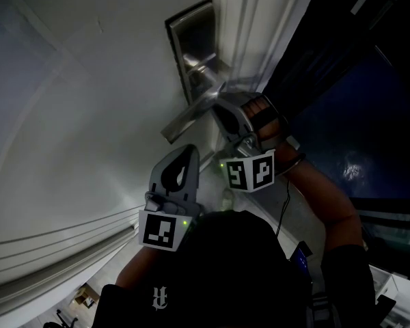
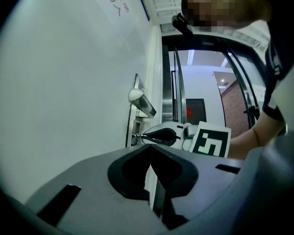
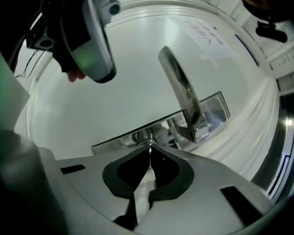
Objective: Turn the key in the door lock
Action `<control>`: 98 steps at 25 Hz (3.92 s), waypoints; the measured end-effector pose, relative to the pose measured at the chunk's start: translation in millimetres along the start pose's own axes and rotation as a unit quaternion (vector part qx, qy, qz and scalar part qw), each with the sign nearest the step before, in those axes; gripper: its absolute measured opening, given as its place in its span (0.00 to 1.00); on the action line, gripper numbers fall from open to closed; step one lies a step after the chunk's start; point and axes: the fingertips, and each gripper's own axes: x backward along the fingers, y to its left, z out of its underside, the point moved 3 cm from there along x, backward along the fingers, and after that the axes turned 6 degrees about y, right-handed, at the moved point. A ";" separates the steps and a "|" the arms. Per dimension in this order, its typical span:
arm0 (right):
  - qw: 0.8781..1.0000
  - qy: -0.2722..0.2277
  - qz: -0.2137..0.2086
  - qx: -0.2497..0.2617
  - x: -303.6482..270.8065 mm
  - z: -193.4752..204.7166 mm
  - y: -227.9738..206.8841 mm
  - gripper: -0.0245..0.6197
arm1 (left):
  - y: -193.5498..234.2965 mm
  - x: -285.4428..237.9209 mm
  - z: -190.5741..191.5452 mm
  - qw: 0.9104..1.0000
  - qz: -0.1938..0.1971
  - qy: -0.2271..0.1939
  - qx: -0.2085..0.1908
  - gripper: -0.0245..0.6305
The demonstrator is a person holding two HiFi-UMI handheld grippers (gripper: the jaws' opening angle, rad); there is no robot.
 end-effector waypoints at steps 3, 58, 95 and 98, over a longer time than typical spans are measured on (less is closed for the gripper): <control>0.994 -0.003 -0.028 -0.104 0.1 0.9 -4.0 0.07 | 0.1 -0.1 -0.8 1.000 0.001 -0.001 0.000 0.05; 0.141 -0.115 -0.294 -0.938 -10.9 36.2 4.0 0.08 | -12.7 -6.7 -3.1 1.000 -0.024 0.000 -0.013 0.05; 0.246 -0.235 -0.317 -0.885 14.3 57.9 11.7 0.15 | -16.3 -8.7 -0.2 1.000 -0.009 0.007 -0.014 0.05; 0.398 -0.211 -0.272 -0.850 25.8 64.8 -5.6 0.15 | -16.4 -7.8 -0.4 1.000 -0.005 0.007 -0.016 0.05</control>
